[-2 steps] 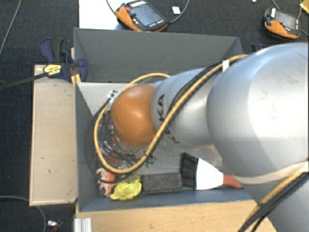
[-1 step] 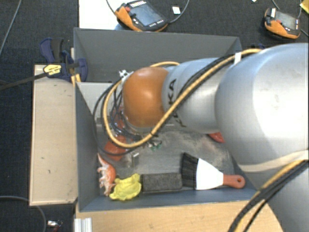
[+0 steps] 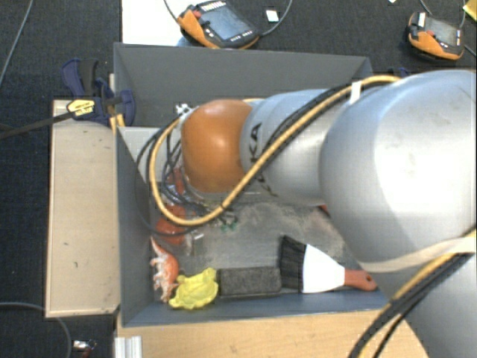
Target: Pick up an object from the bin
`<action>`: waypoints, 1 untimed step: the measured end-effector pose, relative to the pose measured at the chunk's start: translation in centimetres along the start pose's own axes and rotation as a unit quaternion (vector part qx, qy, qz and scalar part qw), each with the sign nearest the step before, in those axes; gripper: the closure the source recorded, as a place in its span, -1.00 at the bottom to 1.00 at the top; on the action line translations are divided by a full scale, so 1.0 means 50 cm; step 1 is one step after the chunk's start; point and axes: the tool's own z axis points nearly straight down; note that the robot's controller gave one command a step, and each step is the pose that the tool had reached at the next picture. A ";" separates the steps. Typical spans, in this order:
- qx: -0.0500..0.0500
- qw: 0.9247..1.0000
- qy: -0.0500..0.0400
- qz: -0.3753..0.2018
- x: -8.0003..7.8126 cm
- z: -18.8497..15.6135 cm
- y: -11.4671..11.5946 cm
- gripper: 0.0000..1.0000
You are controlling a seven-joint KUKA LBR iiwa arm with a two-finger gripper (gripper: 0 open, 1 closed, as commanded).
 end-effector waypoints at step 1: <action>0.001 0.998 0.002 -0.061 0.003 -0.231 0.006 -1.00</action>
Offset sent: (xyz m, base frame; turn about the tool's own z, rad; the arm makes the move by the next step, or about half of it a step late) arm 0.0080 -0.0030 0.0457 -0.0476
